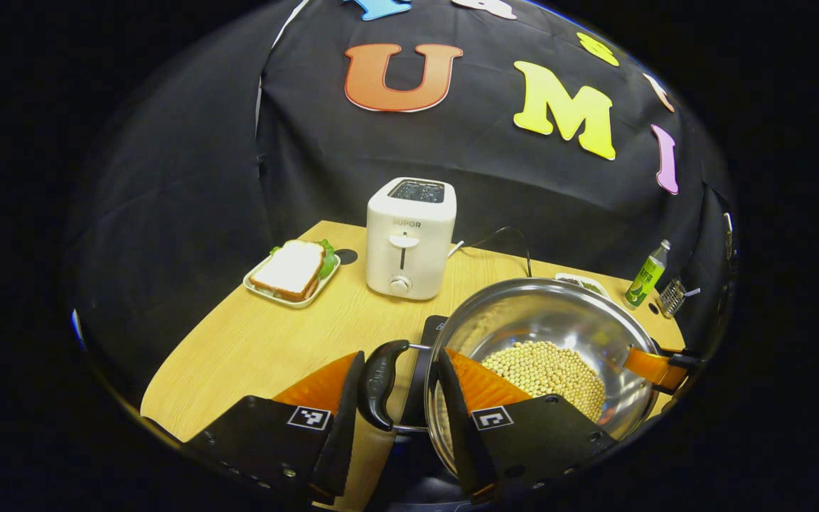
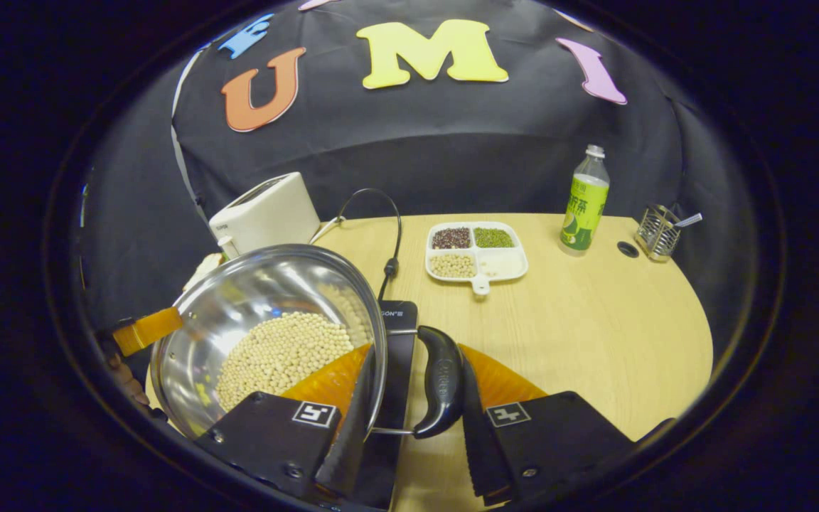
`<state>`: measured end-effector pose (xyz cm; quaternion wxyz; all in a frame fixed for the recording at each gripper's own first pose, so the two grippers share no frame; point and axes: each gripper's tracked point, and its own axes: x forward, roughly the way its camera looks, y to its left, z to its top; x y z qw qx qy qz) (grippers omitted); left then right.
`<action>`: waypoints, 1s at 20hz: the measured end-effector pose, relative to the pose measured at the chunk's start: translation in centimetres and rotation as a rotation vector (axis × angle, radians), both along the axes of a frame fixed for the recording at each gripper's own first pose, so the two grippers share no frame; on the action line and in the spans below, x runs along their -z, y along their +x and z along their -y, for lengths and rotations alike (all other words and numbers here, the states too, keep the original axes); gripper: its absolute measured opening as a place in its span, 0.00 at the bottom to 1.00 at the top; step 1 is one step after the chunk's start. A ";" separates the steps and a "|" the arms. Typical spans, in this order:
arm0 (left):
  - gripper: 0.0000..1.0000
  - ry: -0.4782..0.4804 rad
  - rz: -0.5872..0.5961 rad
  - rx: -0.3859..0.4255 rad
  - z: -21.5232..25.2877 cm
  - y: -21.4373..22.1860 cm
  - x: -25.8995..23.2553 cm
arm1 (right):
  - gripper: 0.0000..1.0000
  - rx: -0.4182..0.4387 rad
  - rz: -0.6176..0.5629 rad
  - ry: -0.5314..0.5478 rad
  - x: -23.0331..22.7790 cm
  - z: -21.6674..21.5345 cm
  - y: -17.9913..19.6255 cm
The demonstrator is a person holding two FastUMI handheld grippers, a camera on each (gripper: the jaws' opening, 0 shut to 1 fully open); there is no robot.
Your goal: First push the handle of the pot to place it horizontally, then grasp the pot with both hands and set it on the induction cooktop.
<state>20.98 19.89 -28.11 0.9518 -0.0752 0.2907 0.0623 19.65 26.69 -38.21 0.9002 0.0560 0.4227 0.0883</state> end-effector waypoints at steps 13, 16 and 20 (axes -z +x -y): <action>0.76 -0.022 0.044 0.012 0.1 -0.1 -1.1 | 0.67 0.012 0.043 0.027 -0.8 0.0 0.4; 0.91 -0.032 0.108 0.051 1.6 -0.4 -3.1 | 0.74 -0.004 0.144 0.081 -3.1 -0.4 1.2; 0.95 0.031 0.161 0.041 2.3 -2.4 -6.0 | 0.92 0.004 0.227 0.088 -6.4 1.4 0.0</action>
